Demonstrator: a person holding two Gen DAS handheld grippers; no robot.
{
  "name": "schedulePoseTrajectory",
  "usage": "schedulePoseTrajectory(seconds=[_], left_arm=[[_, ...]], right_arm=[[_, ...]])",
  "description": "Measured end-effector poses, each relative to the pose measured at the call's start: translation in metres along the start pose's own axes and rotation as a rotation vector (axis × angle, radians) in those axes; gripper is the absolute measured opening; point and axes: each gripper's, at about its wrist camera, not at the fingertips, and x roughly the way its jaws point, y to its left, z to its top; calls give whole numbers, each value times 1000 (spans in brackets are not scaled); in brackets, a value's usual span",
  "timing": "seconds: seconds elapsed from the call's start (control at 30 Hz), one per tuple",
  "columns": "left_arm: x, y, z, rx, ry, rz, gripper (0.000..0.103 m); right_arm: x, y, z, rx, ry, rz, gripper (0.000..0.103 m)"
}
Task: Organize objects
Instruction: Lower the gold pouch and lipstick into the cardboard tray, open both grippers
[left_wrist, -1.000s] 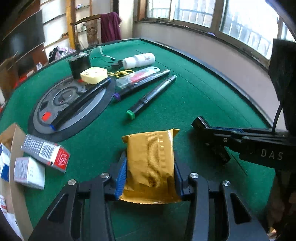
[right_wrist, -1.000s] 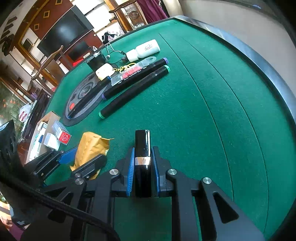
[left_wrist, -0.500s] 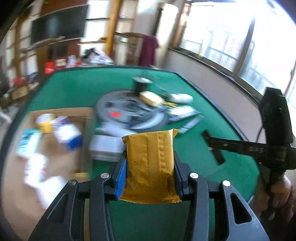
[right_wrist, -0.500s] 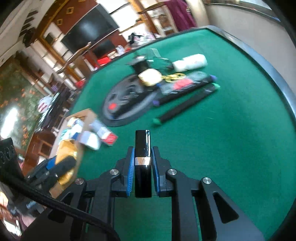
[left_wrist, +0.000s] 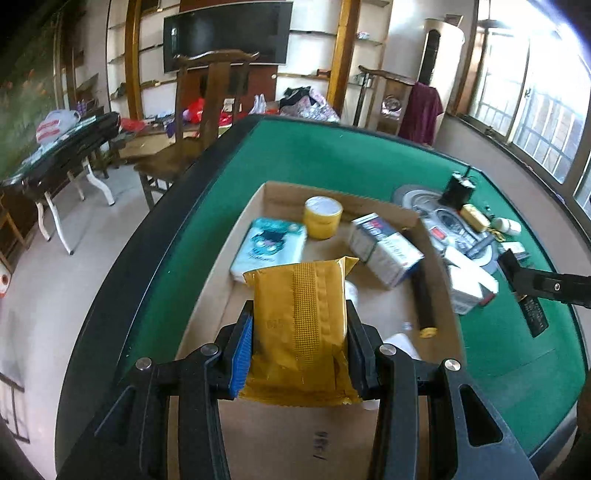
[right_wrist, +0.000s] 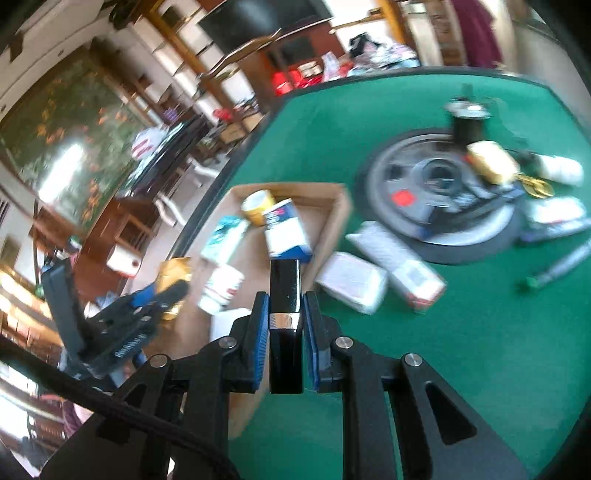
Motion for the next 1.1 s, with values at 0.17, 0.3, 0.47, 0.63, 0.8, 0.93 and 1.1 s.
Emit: schedulePoseTrajectory(seconds=[0.17, 0.3, 0.47, 0.63, 0.8, 0.93, 1.1], left_arm=[[11, 16, -7, -40, 37, -11, 38], [17, 26, -8, -70, 58, -29, 38], [28, 27, -3, -99, 100, -53, 38], [38, 5, 8, -47, 162, -56, 38], [49, -25, 20, 30, 178, -56, 38], [57, -32, 25, 40, 186, -42, 39], [38, -4, 24, -72, 192, -91, 42]], right_arm=[[46, 35, 10, -52, 59, 0, 16], [67, 53, 12, -79, 92, 8, 16], [76, 64, 7, -94, 103, 20, 16], [62, 50, 9, -62, 66, -10, 16], [50, 36, 7, -26, 48, -24, 16], [52, 32, 5, -6, 60, -25, 16], [58, 36, 9, -14, 71, -2, 16]])
